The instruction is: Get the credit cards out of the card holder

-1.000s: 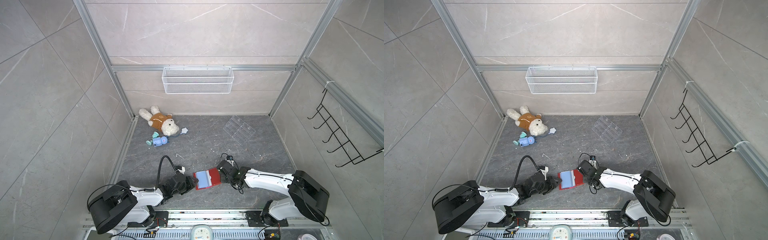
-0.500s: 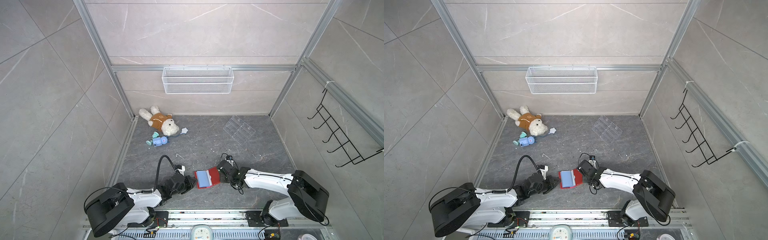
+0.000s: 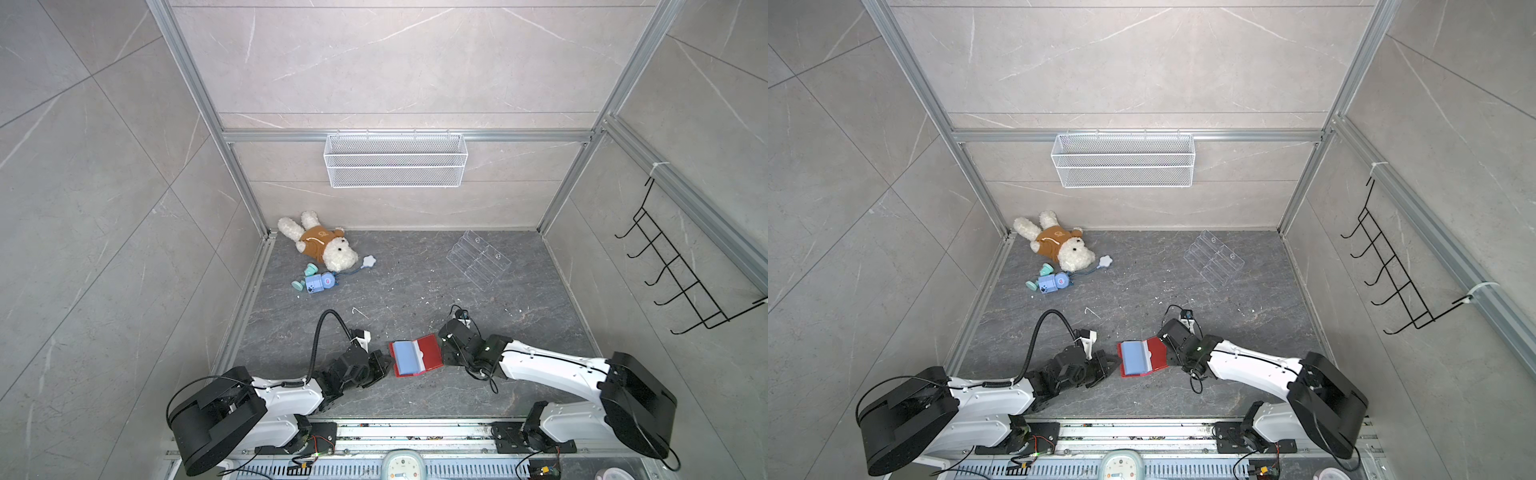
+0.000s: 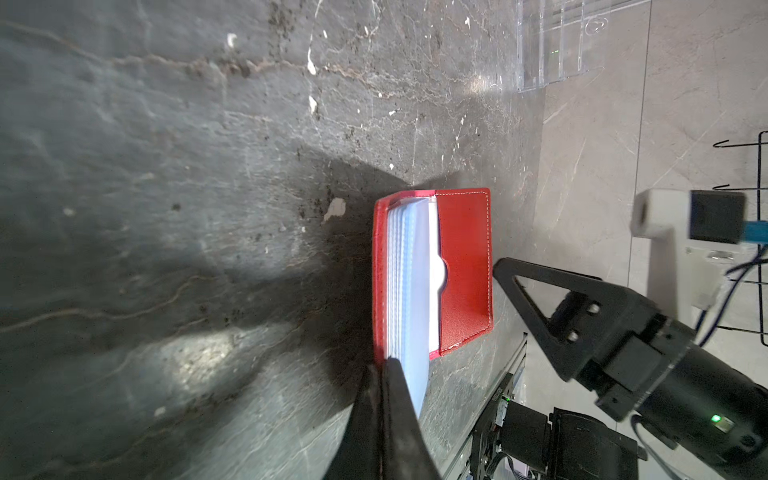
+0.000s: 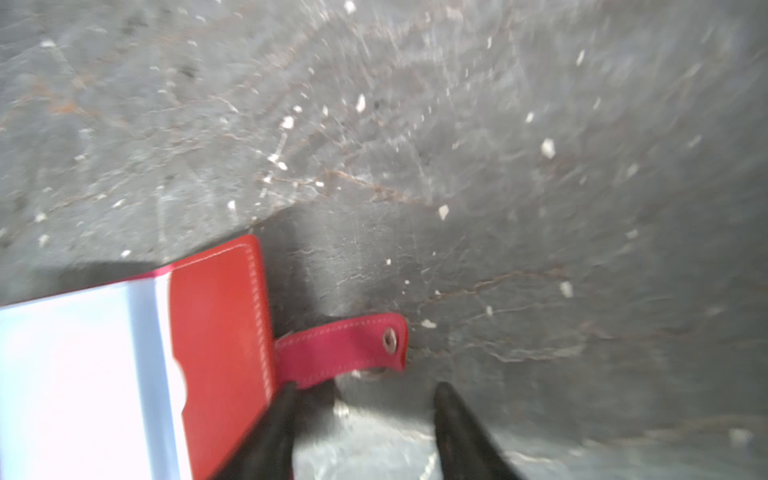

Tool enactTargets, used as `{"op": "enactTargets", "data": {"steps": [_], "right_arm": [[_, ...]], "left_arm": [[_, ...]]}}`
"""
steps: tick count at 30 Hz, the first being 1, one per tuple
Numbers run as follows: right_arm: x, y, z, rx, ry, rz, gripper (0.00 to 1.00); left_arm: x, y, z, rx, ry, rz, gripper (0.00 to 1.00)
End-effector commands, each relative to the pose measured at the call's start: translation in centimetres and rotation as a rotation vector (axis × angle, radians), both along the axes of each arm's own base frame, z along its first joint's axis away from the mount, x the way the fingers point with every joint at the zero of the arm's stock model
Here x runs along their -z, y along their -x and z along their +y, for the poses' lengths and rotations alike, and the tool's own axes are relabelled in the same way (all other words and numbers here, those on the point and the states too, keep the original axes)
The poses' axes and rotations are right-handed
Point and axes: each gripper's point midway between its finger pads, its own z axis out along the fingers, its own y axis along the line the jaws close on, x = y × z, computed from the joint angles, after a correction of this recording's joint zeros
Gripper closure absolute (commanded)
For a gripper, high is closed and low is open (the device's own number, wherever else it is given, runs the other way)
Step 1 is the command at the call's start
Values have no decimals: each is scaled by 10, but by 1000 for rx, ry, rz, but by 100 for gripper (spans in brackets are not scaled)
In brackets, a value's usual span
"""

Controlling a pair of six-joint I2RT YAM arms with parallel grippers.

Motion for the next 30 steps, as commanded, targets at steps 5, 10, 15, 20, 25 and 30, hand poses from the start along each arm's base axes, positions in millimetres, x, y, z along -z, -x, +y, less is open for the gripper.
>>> {"op": "enactTargets", "data": {"steps": [5,10,15,20,25,30], "right_arm": [[-68,5,0,-71,-98,-102,15],[-80,12,52,-235,-179,-67,12],[-62,14,102,-340,-128,-19,3],[-30,7,117,-335,-108,23,1],[-7,10,123,-321,-179,59,1],[9,13,122,-298,-238,84,2]], "left_arm": [[-17,-6,-9,21,20,-54,100],[-18,-6,-8,22,18,-57,100],[-21,-6,-8,23,22,-63,100],[-22,-6,-7,19,23,-64,100],[-22,-6,-6,19,18,-65,100],[-21,-6,-8,23,20,-60,100]]}}
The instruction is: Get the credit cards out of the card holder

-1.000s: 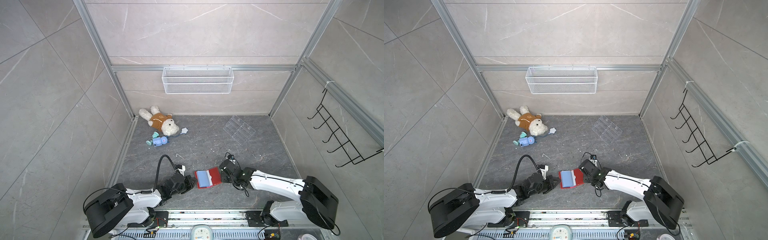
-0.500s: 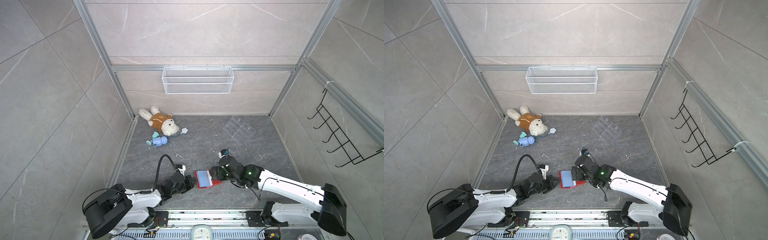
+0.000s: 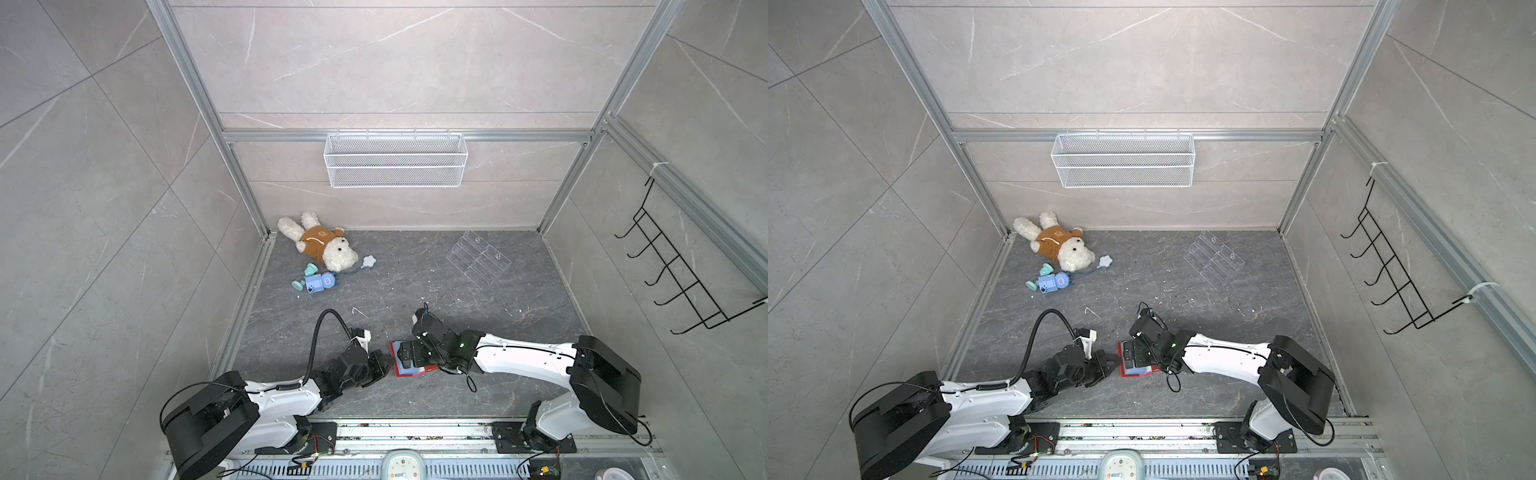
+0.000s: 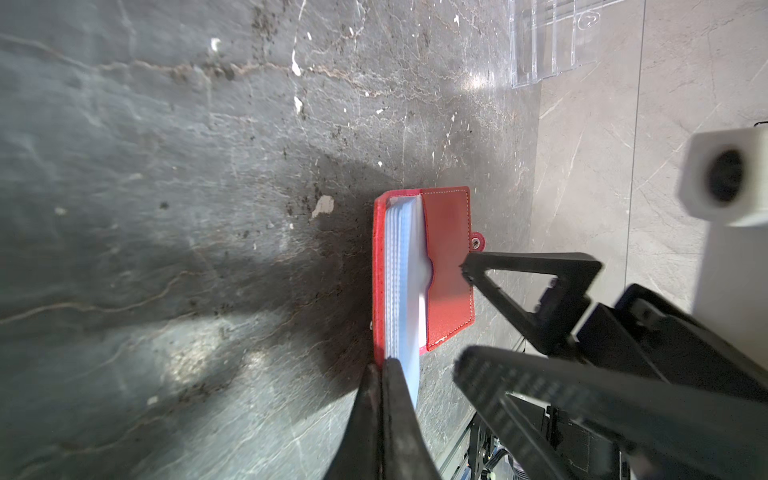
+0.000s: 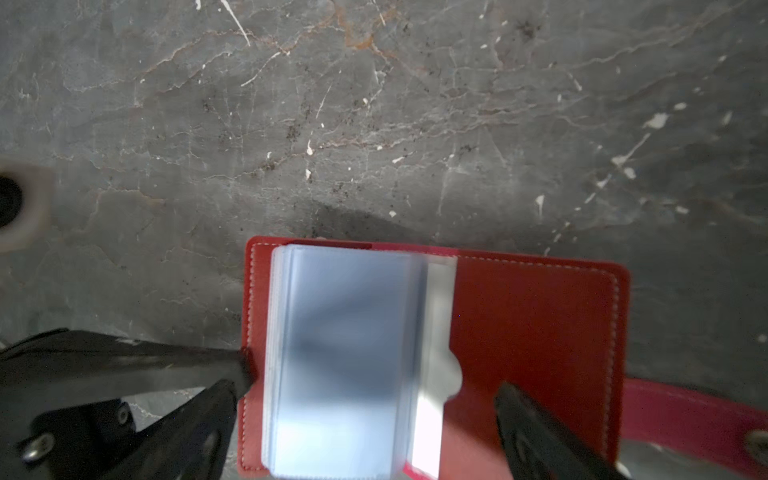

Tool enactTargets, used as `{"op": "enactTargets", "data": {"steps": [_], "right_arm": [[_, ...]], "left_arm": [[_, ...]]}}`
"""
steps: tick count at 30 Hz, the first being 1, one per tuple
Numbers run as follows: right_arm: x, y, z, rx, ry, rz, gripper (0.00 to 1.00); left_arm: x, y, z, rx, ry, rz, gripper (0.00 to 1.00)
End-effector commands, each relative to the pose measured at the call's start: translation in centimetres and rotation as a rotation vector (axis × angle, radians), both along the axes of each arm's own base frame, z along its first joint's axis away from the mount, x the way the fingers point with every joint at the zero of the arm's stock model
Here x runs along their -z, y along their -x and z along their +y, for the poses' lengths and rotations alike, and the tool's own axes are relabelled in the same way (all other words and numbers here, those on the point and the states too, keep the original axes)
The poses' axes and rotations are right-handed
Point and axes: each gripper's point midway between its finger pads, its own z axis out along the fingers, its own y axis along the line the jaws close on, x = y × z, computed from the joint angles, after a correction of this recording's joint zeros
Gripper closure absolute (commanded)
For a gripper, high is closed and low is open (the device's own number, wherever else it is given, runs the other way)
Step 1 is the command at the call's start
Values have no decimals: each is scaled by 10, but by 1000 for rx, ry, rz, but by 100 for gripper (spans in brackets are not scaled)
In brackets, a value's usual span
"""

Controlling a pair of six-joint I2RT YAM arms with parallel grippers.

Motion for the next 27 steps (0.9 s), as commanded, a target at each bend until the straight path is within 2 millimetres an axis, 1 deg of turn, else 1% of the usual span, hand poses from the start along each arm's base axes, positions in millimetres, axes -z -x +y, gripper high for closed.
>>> {"op": "enactTargets", "data": {"steps": [1,3,6,9,10,17,20,26,27], "right_arm": [[11,1,6,23,-59,32,2],[19,2,3,38,-63,48,2],[25,3,1,57,-87,60,3],[30,6,0,66,-104,74,3],[31,6,-1,72,-105,76,4],[33,7,-5,88,-113,81,5],[34,7,-5,87,-113,83,5],[33,8,-5,80,-111,83,5],[34,8,-5,75,-110,85,5]], "left_arm": [[-16,-7,-9,12,24,-51,100],[-17,-8,-9,13,26,-52,100],[-17,-7,-9,13,27,-52,99],[-19,-8,-10,14,34,-57,89],[-19,-8,-10,14,33,-56,88],[-20,-8,-12,21,42,-60,86],[-18,-8,-12,20,37,-57,87],[-16,-7,-11,20,33,-53,99],[-15,-7,-11,21,31,-51,100]]}}
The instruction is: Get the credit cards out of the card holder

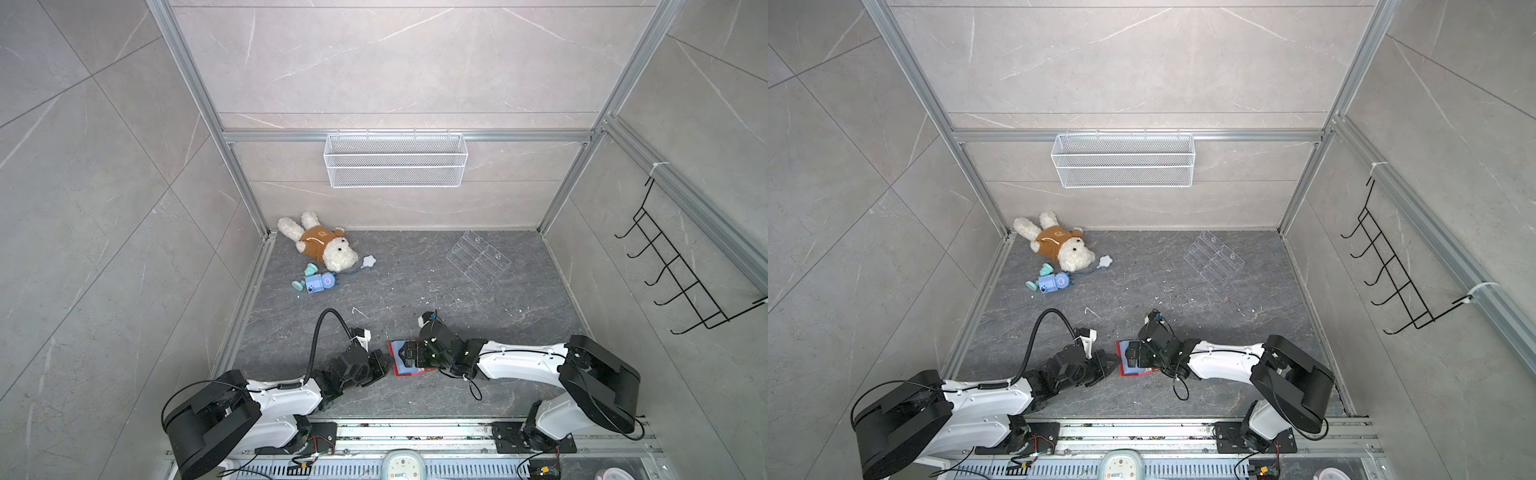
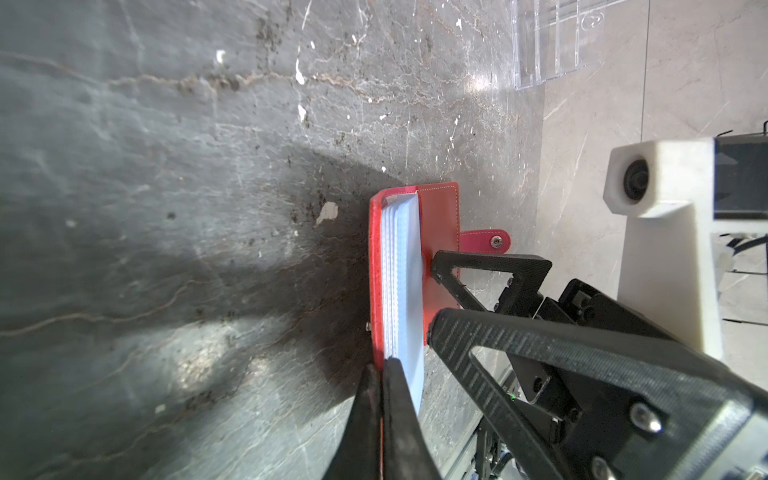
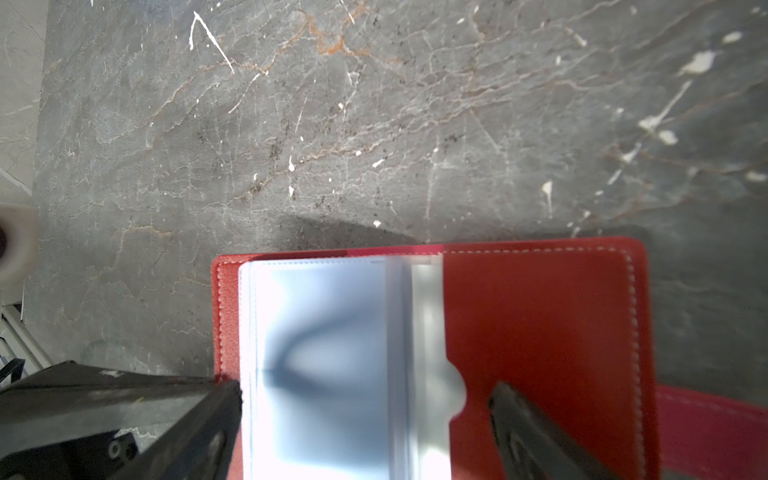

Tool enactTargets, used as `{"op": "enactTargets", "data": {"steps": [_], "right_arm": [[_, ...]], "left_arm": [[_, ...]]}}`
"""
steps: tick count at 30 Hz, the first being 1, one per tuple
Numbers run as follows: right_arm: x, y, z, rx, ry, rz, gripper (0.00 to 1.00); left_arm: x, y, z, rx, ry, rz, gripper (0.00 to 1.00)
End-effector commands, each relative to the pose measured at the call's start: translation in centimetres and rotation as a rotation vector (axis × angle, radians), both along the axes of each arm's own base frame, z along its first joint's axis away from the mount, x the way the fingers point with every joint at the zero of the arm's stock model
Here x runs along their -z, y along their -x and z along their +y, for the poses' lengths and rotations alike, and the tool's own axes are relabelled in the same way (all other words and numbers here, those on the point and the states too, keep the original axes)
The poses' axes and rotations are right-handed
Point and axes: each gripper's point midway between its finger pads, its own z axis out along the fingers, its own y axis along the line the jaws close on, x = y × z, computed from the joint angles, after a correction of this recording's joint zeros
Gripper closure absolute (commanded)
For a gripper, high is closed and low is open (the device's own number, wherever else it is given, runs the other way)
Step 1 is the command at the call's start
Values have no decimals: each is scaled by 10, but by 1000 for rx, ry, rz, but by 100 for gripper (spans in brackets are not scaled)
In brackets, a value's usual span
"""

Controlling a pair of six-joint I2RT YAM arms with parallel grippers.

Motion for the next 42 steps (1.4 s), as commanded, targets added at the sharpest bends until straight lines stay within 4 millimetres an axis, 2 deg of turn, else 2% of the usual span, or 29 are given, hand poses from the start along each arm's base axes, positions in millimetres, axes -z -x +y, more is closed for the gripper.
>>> {"op": "enactTargets", "data": {"steps": [1,23,34,42], "right_arm": [[19,14,-5,-20,22,73,5],[8,9,-6,-102,270,11,2],[1,6,-8,-80,262,-12,4],[6,6,-9,-80,276,-2,8]], "left_arm": [[-18,-7,-10,15,41,-50,100],[-25,-7,-15,36,49,-71,100],[-22,-6,-12,27,41,-69,100],[-23,-5,-10,22,40,-71,100]]}}
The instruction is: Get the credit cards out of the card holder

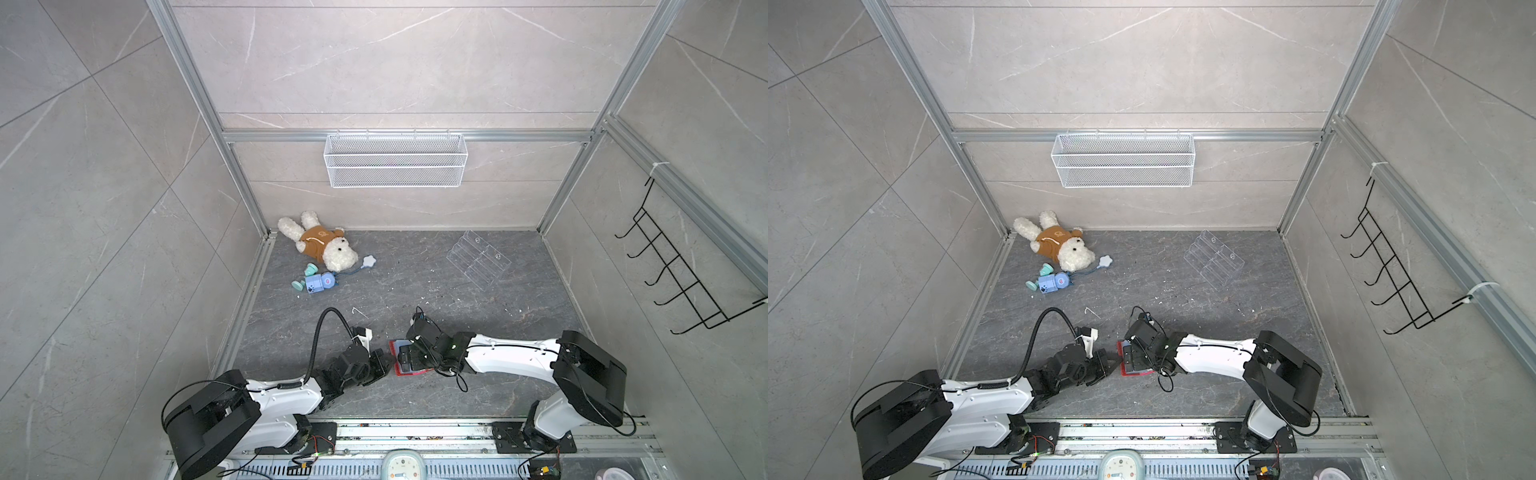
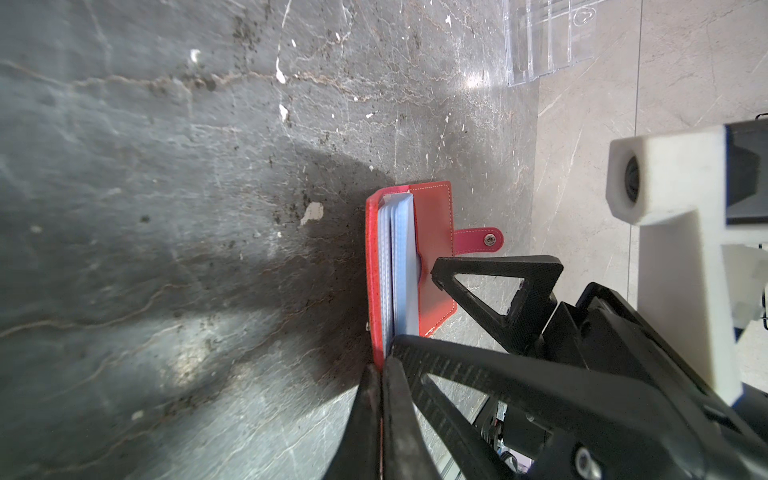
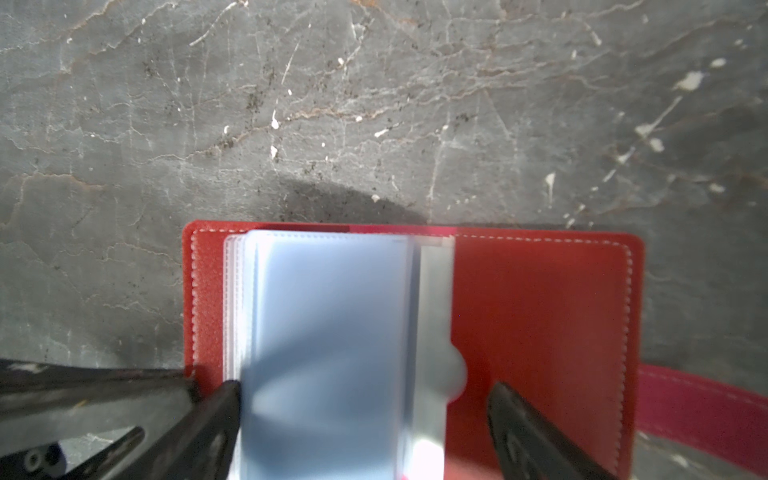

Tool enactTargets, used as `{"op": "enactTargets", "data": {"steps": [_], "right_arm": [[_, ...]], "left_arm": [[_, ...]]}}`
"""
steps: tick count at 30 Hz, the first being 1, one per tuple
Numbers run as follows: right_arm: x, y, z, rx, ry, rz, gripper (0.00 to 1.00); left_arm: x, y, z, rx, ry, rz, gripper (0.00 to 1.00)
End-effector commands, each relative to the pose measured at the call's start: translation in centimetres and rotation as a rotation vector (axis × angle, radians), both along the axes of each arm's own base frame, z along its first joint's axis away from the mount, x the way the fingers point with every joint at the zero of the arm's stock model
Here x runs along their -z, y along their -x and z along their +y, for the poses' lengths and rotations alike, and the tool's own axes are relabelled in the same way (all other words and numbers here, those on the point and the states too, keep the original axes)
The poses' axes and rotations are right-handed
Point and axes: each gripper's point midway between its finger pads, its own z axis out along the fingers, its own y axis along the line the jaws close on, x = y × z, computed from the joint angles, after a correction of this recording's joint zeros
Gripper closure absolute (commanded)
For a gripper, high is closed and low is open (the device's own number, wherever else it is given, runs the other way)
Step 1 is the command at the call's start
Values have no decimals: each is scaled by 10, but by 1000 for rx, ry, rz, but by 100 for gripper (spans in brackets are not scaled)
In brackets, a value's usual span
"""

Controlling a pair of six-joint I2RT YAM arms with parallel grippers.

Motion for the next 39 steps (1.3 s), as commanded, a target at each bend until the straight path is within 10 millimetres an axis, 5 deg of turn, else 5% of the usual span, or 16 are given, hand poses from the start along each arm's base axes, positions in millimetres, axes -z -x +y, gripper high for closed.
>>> {"op": "enactTargets", "data": {"steps": [1,39], "right_arm": [[6,-1,-9,3,65,-3,8],[5,-8,-24,57,108,-23,43]], "left_arm": [[-18,-4,-6,11,34,-56,100],[-10,-3,2,-7,7,-49,100]]}}
